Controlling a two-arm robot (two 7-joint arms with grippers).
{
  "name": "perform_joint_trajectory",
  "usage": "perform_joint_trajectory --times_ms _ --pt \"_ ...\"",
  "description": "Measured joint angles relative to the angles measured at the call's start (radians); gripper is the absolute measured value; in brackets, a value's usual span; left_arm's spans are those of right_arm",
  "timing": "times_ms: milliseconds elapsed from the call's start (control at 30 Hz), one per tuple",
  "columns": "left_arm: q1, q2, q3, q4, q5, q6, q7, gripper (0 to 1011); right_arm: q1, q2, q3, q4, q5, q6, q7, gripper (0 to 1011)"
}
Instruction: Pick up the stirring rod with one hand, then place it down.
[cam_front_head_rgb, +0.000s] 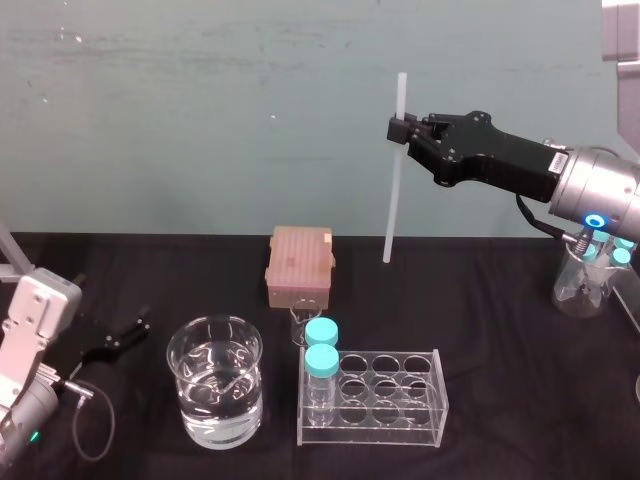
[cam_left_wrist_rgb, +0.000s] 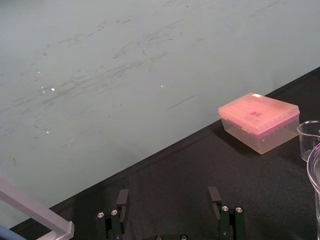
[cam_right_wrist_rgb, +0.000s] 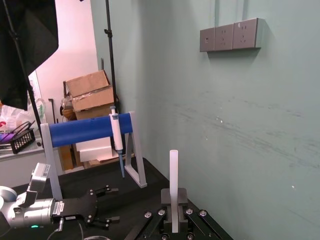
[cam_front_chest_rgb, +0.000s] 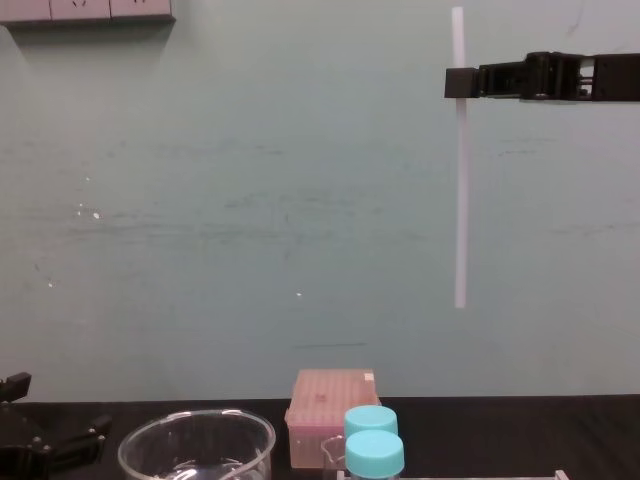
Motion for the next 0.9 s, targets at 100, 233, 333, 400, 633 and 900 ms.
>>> perform_joint_trajectory --times_ms 100,233,333,400,633,900 --pt "0.000 0.000 0.000 0.000 0.000 0.000 0.000 1005 0.000 0.000 0.000 0.000 0.000 0.000 0.000 67" --pt "0.000 0.000 0.000 0.000 0.000 0.000 0.000 1005 0.000 0.000 0.000 0.000 0.000 0.000 0.000 67" --pt "0.000 0.000 0.000 0.000 0.000 0.000 0.000 1005 0.000 0.000 0.000 0.000 0.000 0.000 0.000 67" --pt "0.000 0.000 0.000 0.000 0.000 0.000 0.000 1005 0.000 0.000 0.000 0.000 0.000 0.000 0.000 67" --pt "0.000 0.000 0.000 0.000 0.000 0.000 0.000 1005 0.000 0.000 0.000 0.000 0.000 0.000 0.000 67" --pt "0.000 0.000 0.000 0.000 0.000 0.000 0.000 1005 0.000 0.000 0.000 0.000 0.000 0.000 0.000 67"
